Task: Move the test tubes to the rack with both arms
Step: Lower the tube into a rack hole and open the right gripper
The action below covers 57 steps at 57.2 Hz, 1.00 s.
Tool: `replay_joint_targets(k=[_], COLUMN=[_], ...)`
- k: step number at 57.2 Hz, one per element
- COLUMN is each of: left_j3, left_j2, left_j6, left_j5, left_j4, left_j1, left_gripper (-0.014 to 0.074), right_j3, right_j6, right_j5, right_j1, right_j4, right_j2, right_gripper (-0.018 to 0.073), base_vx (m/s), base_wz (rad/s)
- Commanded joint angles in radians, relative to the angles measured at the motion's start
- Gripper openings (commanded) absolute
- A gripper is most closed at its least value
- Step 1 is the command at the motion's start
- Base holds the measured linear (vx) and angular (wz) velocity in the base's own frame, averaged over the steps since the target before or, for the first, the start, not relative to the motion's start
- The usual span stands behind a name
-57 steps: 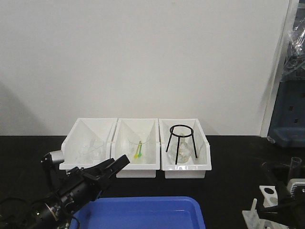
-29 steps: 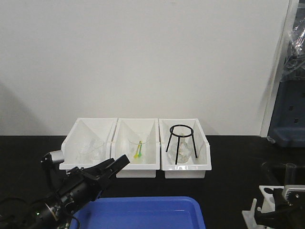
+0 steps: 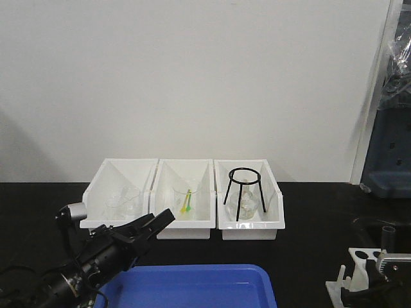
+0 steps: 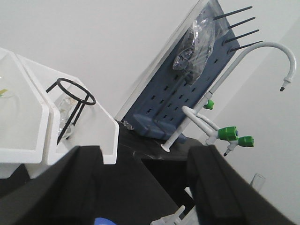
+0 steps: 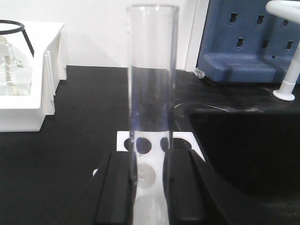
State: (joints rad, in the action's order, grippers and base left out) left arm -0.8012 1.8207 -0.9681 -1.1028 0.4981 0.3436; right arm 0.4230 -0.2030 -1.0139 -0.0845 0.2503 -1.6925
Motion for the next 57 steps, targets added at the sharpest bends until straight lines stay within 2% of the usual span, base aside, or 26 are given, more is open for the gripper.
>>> replay_joint_targets(k=[1, 11, 29, 35, 46, 51, 57], left_j3=[-0.023, -0.023, -0.023, -0.023, -0.023, -0.023, -0.023], left_j2=[-0.042, -0.042, -0.042, -0.042, -0.042, -0.046, -0.075], left_j6=[0.002, 0.002, 0.034, 0.034, 0.05, 0.099, 0.172], left_j5=[-0.057, -0.042, -0.05, -0.053, -0.064, -0.064, -0.048], left_j4=[-0.03, -0.03, -0.03, -0.03, -0.03, -0.032, -0.064], left_j1=[-0.002, -0.002, -0.002, -0.002, -0.002, -0.002, -0.01], left_gripper=[0.0527, 0.0527, 0.0527, 0.0527, 0.0527, 0.0527, 0.0526], right_j3=[0.022, 0.022, 0.022, 0.022, 0.022, 0.022, 0.04], right_j6=[-0.013, -0.013, -0.013, -0.013, -0.023, -0.023, -0.021], right_j5=[-0.092, -0.091, -0.063, -0.038, -0.03, 0.057, 0.299], right_j1=[0.005, 0.005, 0.005, 0.005, 0.005, 0.005, 0.005], right_j4=[-0.012, -0.012, -0.012, -0.012, -0.02, -0.049, -0.063], right_j2=[0.029, 0.029, 0.029, 0.029, 0.08, 0.194, 0.396], right_gripper=[0.0009, 0.0085, 0.0351, 0.0382, 0.0382, 0.0382, 0.0382], base_vx=[0.0, 0.0, 0.0, 0.0, 0.0, 0.0, 0.0], base_wz=[0.0, 0.0, 0.0, 0.0, 0.0, 0.0, 0.0])
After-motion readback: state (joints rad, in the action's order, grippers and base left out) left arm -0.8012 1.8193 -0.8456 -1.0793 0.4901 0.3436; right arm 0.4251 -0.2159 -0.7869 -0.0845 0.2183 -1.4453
